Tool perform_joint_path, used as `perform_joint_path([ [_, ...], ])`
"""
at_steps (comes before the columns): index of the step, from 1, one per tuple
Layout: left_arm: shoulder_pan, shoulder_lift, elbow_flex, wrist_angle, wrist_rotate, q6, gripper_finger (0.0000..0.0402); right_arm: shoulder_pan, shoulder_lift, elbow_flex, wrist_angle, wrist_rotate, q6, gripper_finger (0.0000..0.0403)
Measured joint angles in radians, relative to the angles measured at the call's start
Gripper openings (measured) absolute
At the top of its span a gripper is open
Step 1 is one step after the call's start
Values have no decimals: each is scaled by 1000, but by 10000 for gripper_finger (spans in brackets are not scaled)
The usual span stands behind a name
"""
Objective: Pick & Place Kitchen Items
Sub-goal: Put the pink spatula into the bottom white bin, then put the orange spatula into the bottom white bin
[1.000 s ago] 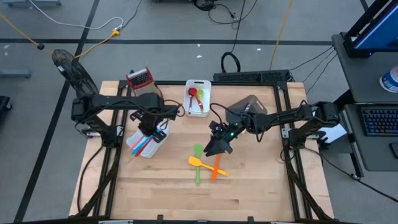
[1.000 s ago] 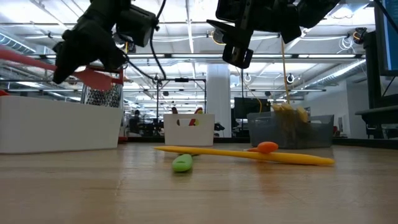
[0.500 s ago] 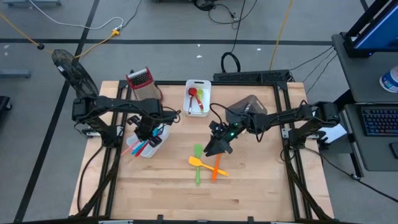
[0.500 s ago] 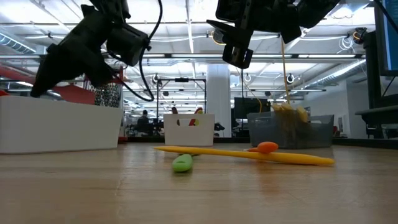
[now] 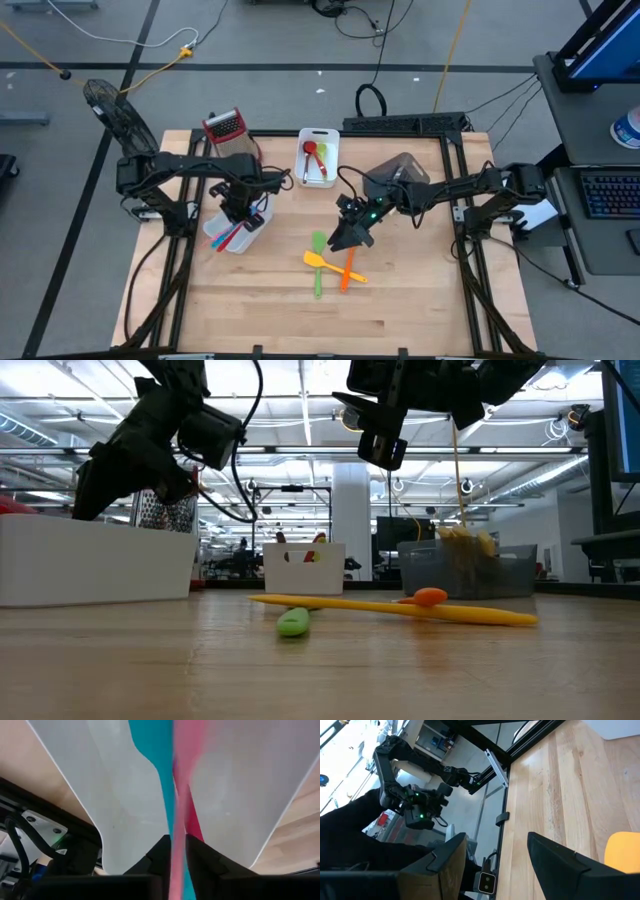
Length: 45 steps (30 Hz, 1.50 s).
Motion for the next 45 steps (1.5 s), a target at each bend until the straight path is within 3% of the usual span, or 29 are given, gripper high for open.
perform_joint_path([
  [15, 5, -28, 0, -19, 7, 19, 146, 0, 0, 0, 0, 0, 0, 207],
  [26, 1, -320, 4, 7, -111, -119, 147, 0, 0, 0, -15, 0, -135, 201],
  [34, -55, -603, 4, 280, -229, -219, 147, 7, 0, 0, -24, 0, -106, 201],
  [40, -130, -728, 5, 552, -339, -134, 147, 14, 0, 0, -38, 0, -107, 203],
  [45, -210, -764, 5, 660, -418, -57, 147, 14, 0, 0, -37, 0, -107, 203],
])
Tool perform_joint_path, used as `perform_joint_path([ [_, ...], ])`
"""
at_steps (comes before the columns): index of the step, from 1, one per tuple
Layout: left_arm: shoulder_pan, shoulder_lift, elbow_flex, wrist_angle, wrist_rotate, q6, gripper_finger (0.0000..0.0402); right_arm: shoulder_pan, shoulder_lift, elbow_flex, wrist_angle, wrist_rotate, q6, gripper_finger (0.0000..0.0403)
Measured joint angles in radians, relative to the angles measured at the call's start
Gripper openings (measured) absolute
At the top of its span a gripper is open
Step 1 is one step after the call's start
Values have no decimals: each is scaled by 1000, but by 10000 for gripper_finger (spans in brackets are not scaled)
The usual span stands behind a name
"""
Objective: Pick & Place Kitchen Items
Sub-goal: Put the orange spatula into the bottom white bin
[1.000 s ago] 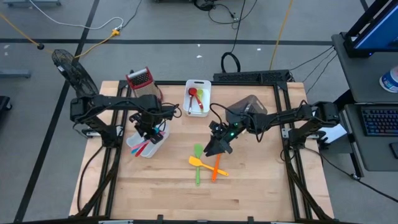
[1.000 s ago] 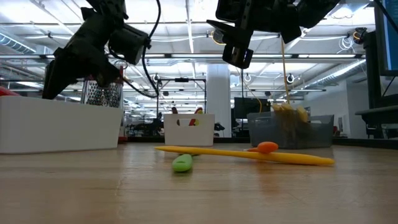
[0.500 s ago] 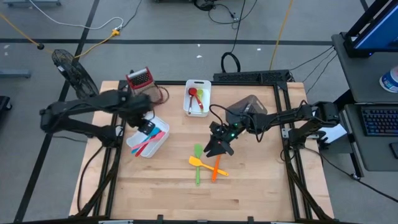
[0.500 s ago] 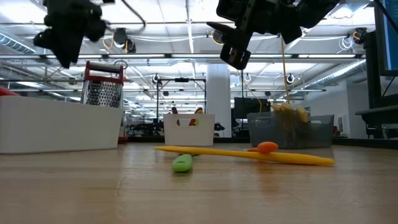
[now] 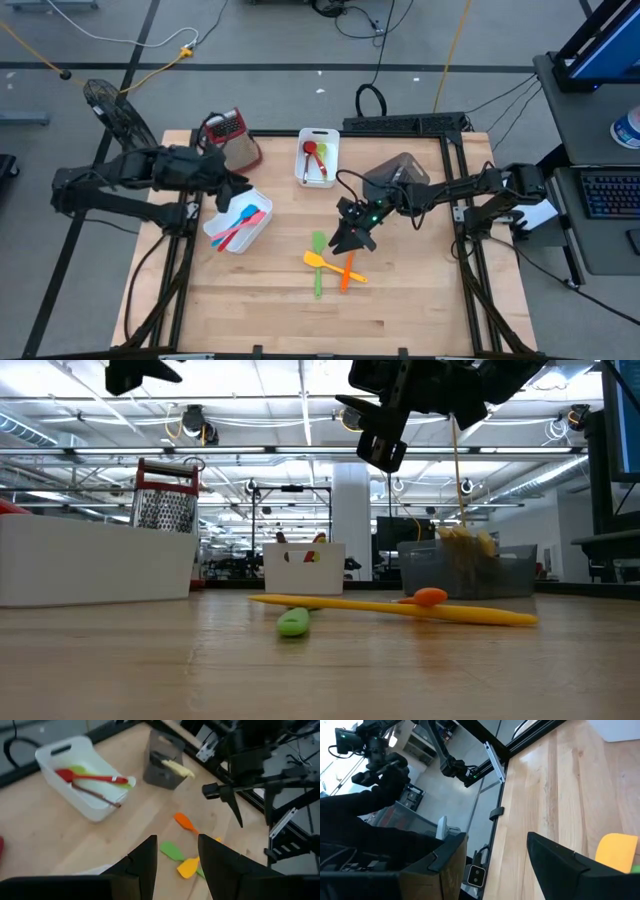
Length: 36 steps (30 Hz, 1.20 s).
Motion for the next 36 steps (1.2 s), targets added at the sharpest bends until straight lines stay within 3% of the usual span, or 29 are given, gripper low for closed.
perform_joint_path([
  [5, -112, -3, 0, 32, -142, 33, 147, 0, 0, 0, 7, 5, -8, 201],
  [14, -339, -15, -33, 50, -331, 53, 147, 21, 0, 0, -1, 142, -8, 199],
  [24, -383, -148, -316, 236, -311, -21, 147, 92, -43, -1, -208, 248, -36, 196],
  [28, -375, -231, -383, 254, -292, -24, 147, 132, -89, 2, -318, 351, -37, 196],
  [36, -372, -397, -464, 259, -289, 2, 147, 213, -153, 9, -521, 511, 154, 196],
])
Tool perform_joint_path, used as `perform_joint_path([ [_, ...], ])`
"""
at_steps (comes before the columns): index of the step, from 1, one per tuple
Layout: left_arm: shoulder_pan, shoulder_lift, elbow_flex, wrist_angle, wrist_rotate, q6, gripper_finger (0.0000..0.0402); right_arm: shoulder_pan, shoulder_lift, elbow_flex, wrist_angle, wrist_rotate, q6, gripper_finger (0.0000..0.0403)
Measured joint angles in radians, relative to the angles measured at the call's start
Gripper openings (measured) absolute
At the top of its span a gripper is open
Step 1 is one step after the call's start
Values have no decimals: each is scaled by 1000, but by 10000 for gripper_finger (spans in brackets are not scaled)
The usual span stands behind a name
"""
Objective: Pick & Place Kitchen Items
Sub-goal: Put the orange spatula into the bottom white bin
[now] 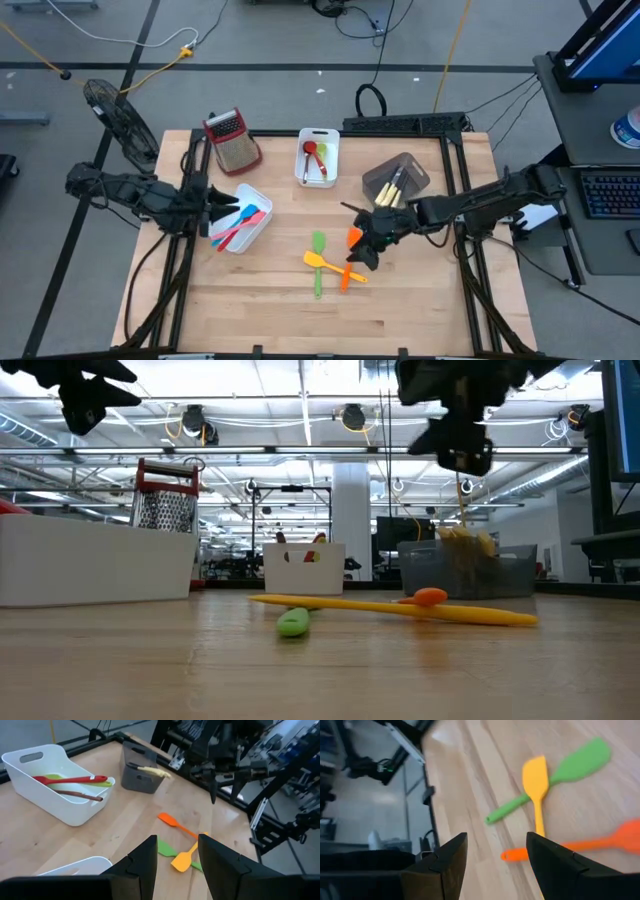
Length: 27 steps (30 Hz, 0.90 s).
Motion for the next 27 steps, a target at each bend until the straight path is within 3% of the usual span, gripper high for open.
perform_joint_path([
  [9, 0, -72, -55, -2, 10, 10, 147, 36, 1, 68, -228, 19, 276, 196],
  [19, 0, -71, -56, -1, 20, 32, 147, 28, 118, 69, -220, 12, 519, 196],
  [27, 0, -71, -56, 0, 22, 48, 147, -5, 197, 68, -225, 13, 592, 196],
])
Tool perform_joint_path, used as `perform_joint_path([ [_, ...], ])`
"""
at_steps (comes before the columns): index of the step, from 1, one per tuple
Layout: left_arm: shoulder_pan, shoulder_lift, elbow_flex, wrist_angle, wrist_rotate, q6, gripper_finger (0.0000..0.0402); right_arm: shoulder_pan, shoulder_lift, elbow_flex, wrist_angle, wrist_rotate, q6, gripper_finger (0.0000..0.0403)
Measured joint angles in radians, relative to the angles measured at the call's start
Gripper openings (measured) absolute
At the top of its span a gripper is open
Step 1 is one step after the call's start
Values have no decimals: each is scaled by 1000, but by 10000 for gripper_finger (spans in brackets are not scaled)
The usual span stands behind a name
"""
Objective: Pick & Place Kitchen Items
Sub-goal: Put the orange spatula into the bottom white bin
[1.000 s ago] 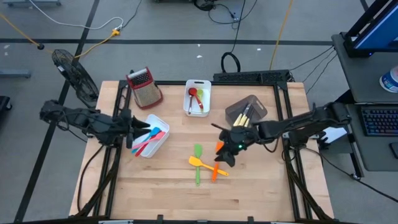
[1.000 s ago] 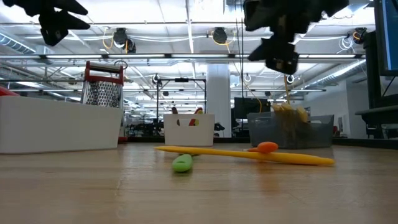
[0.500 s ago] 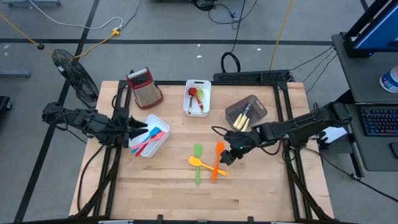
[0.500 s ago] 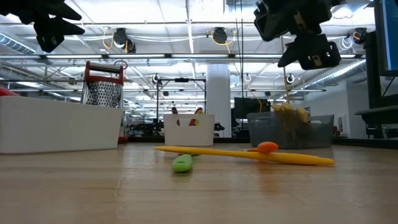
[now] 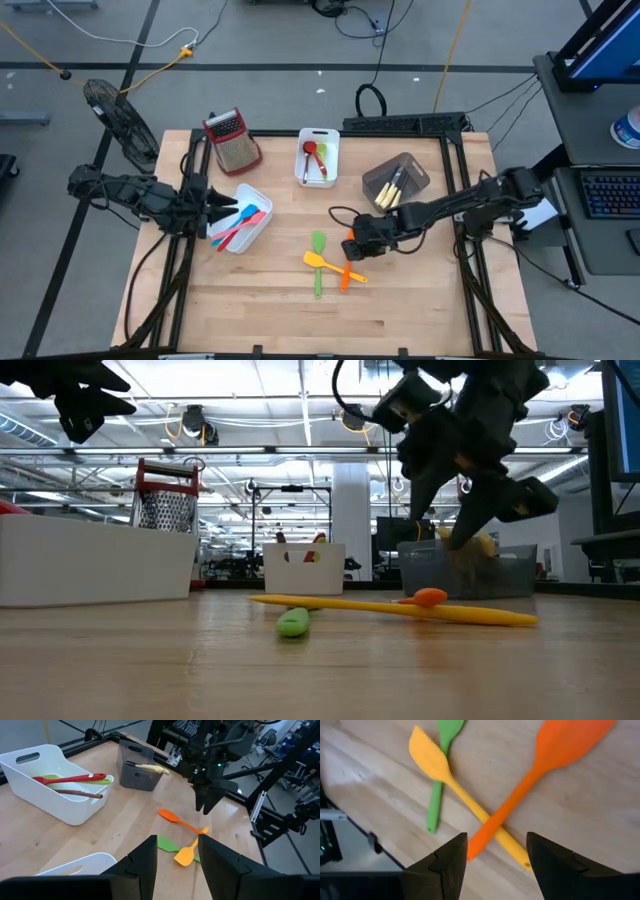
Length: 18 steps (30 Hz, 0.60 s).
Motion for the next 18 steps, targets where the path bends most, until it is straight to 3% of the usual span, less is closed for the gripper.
perform_joint_path([
  [7, 0, 0, 0, 0, 0, 17, 147, -7, 88, 1, 107, -3, 64, 196],
  [18, 0, 0, 0, 2, 25, 35, 147, -11, 215, 2, 135, -3, 131, 196],
])
